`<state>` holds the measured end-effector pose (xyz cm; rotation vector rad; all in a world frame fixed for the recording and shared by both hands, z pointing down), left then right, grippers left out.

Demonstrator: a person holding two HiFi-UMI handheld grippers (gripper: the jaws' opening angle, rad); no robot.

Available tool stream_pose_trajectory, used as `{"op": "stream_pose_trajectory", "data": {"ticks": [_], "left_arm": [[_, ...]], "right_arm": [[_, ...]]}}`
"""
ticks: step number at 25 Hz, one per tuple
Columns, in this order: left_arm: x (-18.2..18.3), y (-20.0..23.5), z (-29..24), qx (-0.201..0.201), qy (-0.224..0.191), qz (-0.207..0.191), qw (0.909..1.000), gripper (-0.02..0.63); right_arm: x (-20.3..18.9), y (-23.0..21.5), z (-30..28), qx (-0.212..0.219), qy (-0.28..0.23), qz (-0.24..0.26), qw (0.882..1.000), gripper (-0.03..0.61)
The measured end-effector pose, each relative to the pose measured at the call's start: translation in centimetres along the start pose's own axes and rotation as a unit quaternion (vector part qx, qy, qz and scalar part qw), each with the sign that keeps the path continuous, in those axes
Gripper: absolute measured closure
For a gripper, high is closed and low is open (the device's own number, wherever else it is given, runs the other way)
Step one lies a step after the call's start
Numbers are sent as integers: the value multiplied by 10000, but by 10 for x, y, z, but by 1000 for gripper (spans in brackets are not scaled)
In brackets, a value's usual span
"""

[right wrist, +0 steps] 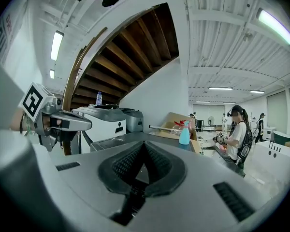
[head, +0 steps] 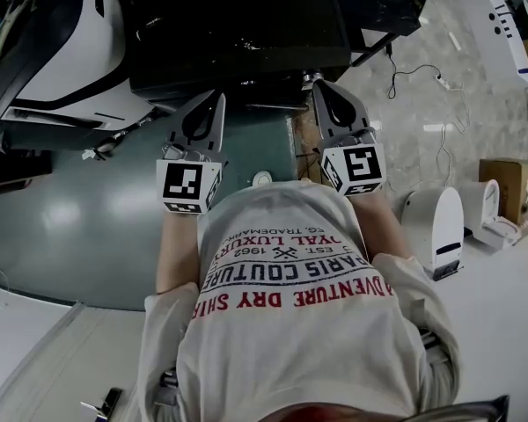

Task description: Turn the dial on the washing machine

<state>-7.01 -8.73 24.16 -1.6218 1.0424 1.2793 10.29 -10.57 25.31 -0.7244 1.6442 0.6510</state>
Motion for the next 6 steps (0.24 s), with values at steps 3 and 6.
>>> {"op": "stream_pose_trajectory", "data": {"ticks": [3, 6], "left_arm": [[1, 3, 1, 47, -3, 8, 10000, 598], [2, 5, 1, 50, -1, 2, 10000, 598]], "right_arm": [[3, 1, -2, 17, -81, -28, 10000, 551], [5, 1, -4, 12, -147, -80, 9999, 551]]}}
Point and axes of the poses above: the fingertips, and each gripper's own axes: z backward along the fingers, y to its left, x out of its top, the point moved 1 cm from there along z, backward along the fingers, and after that the axes turned 10 degrees about x, right-handed, at the moved point
